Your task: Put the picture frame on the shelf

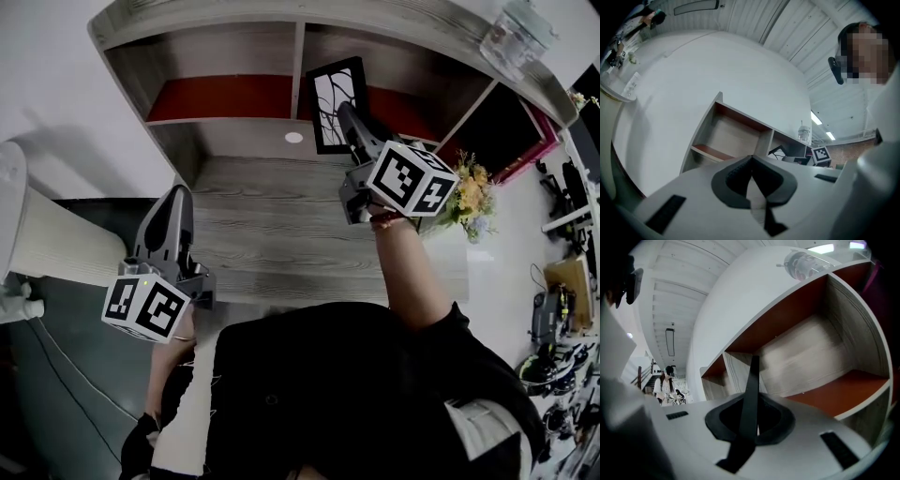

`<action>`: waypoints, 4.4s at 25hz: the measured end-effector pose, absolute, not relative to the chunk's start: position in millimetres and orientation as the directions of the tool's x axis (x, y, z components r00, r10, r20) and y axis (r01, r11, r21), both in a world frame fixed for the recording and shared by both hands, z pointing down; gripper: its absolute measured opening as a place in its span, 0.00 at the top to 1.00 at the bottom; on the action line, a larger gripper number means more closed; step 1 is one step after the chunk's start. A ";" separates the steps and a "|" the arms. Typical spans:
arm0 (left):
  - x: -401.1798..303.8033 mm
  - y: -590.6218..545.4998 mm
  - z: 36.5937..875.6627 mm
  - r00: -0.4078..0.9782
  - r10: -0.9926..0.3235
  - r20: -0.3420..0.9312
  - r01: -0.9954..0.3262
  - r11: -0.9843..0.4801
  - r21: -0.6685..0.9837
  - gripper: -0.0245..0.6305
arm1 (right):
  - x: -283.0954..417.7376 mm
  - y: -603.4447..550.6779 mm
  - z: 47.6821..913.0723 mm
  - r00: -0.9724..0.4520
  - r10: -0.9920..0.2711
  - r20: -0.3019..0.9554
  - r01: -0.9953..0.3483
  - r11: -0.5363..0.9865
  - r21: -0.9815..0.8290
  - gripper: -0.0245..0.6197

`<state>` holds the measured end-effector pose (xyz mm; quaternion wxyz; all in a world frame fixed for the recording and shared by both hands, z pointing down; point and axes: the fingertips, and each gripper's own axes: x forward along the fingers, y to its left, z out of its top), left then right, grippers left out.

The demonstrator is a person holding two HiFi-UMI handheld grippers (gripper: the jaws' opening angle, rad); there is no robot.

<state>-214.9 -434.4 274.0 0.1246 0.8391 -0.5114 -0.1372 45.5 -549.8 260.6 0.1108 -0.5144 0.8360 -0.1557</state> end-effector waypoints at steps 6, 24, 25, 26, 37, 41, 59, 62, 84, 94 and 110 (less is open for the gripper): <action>-225.0 -442.9 275.8 0.454 -0.884 -0.113 -0.808 -0.462 0.366 0.95 | 38.0 -561.0 266.8 -0.436 -0.900 0.009 -0.816 0.392 -0.424 0.91; -232.2 -447.3 269.0 0.473 -0.870 -0.141 -0.793 -0.490 0.363 0.95 | 46.5 -591.0 276.1 -0.440 -0.874 0.205 -0.863 0.349 -0.364 0.85; -232.5 -447.4 269.1 0.473 -0.870 -0.142 -0.792 -0.490 0.363 0.95 | 46.9 -592.0 276.6 -0.442 -0.871 0.216 -0.866 0.352 -0.354 0.85; -232.7 -447.5 269.4 0.472 -0.870 -0.143 -0.792 -0.490 0.364 0.95 | 47.5 -593.0 276.9 -0.442 -0.868 0.225 -0.870 0.354 -0.344 0.84; -236.5 -447.2 271.7 0.467 -0.872 -0.149 -0.787 -0.487 0.378 0.95 | 55.6 -602.8 285.7 -0.410 -0.863 0.294 -0.898 0.325 -0.298 0.76; -235.0 -447.9 271.8 0.467 -0.871 -0.153 -0.783 -0.488 0.386 0.95 | 58.5 -607.7 290.8 -0.420 -0.852 0.313 -0.890 0.319 -0.326 0.75; -237.9 -450.8 277.3 0.460 -0.875 -0.153 -0.777 -0.479 0.409 0.95 | 59.2 -620.7 305.7 -0.430 -0.816 0.387 -0.881 0.286 -0.376 0.69; -237.7 -451.3 278.3 0.463 -0.873 -0.153 -0.774 -0.483 0.410 0.95 | 57.8 -622.0 306.3 -0.423 -0.815 0.396 -0.886 0.280 -0.370 0.69; -240.2 -453.4 279.1 0.464 -0.870 -0.164 -0.766 -0.488 0.420 0.95 | 65.3 -623.5 326.0 -0.309 -0.779 0.546 -0.943 0.177 -0.281 0.56; -240.4 -452.4 279.7 0.467 -0.869 -0.163 -0.764 -0.490 0.421 0.95 | 66.3 -622.8 327.6 -0.304 -0.787 0.536 -0.943 0.171 -0.284 0.56; -239.2 -456.9 280.3 0.471 -0.866 -0.169 -0.756 -0.495 0.428 0.95 | 66.1 -623.8 329.5 -0.254 -0.790 0.559 -0.967 0.198 -0.161 0.55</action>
